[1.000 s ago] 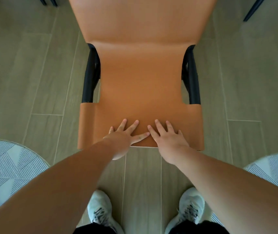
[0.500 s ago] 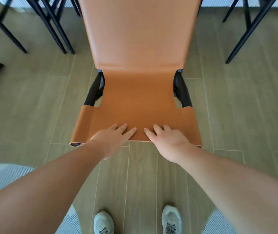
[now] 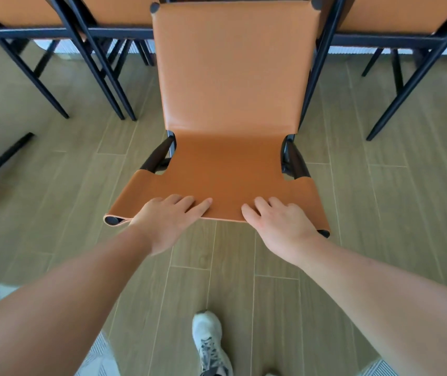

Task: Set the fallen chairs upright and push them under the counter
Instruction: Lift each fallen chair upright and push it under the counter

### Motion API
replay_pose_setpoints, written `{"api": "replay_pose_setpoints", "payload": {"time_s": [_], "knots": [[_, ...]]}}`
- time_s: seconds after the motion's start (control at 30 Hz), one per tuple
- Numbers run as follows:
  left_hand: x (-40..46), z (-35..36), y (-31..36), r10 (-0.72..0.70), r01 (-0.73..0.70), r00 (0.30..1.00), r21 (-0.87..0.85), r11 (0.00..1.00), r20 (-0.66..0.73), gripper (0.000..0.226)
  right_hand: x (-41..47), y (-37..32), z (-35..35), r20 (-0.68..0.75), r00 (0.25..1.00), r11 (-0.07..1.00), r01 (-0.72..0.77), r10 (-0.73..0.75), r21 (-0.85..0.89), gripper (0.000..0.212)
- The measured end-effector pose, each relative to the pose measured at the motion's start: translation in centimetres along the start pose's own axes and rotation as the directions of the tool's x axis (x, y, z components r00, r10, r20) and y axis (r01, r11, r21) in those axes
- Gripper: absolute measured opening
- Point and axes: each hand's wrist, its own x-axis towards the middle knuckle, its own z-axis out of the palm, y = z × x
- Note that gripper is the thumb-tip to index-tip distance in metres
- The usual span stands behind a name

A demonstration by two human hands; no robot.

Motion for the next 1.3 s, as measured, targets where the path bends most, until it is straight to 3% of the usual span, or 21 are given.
{"api": "replay_pose_setpoints", "payload": {"time_s": [0.2,0.4,0.57,0.73,0.93,1.13,1.3], "knots": [[1.6,-2.0,-4.9,0.019,-0.024,0.987,-0.028,0.999,-0.161,0.124,3.7,3.5,-2.1,-0.176,0.984,0.999,0.03,-0.035,-0.03,0.054],[5.1,-5.0,-9.2,0.047,-0.043,0.976,0.023,0.999,-0.214,0.146,8.0,7.6,-5.1,-0.188,0.98,0.998,0.058,-0.06,-0.019,0.051],[7.3,-7.1,-15.5,-0.026,0.05,0.962,0.082,0.995,-0.272,0.104,12.0,10.5,-7.7,-0.118,0.993,1.0,0.005,-0.008,-0.021,0.054],[8.9,-8.2,-21.3,-0.041,0.08,0.974,0.166,0.983,-0.225,0.127,15.6,13.9,-10.0,-0.098,0.995,0.998,0.005,-0.01,-0.055,0.061],[12.2,-10.6,-23.8,-0.047,0.108,0.952,0.187,0.976,-0.304,0.1,18.7,16.6,-11.8,-0.066,0.998,0.999,-0.012,0.009,-0.051,0.036],[12.5,-10.4,-24.0,0.075,0.014,0.874,0.179,0.984,-0.481,0.062,18.6,16.8,-12.0,-0.099,0.995,0.999,0.0,-0.003,-0.036,0.045],[12.5,-10.4,-24.1,0.09,-0.026,0.858,0.132,0.991,-0.505,0.045,18.6,17.0,-11.5,-0.144,0.989,0.998,0.022,-0.03,-0.057,0.055]]}}
